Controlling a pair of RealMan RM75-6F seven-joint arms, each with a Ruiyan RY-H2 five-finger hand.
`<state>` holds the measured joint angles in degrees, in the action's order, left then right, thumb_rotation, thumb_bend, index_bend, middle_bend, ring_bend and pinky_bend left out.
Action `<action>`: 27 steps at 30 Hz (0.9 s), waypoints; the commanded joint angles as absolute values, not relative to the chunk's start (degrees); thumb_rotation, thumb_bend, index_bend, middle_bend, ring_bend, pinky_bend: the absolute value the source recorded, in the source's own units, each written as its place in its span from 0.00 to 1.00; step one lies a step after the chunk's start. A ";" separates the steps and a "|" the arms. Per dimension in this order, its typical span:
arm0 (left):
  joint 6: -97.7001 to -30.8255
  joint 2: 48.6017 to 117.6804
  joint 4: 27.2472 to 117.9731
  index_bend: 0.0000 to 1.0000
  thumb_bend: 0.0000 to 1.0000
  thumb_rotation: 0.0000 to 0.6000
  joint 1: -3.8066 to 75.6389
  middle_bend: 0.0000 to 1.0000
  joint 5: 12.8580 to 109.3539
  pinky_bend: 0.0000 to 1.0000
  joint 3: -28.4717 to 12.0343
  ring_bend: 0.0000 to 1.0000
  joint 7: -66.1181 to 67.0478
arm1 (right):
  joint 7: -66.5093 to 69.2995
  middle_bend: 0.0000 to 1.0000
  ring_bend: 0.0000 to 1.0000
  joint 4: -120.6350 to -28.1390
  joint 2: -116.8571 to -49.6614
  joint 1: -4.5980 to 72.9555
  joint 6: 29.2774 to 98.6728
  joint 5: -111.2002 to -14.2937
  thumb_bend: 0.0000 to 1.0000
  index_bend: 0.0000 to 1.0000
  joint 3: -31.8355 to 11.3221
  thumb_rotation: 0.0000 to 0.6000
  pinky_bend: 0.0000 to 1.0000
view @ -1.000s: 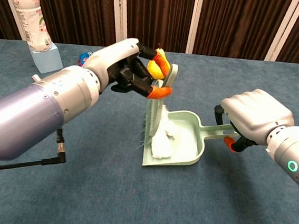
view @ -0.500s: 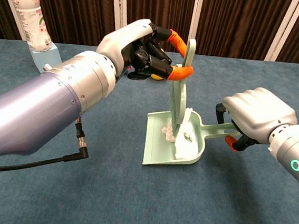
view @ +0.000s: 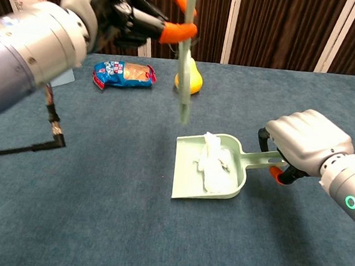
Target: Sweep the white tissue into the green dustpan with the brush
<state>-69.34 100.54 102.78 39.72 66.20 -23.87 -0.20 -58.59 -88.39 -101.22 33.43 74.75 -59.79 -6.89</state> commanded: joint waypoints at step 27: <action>-69.19 78.94 107.18 0.77 0.50 1.00 35.77 1.00 52.75 1.00 -21.84 0.98 19.87 | -65.01 0.85 0.86 -96.20 -98.23 32.98 79.85 -58.44 0.49 0.00 -7.94 1.00 0.85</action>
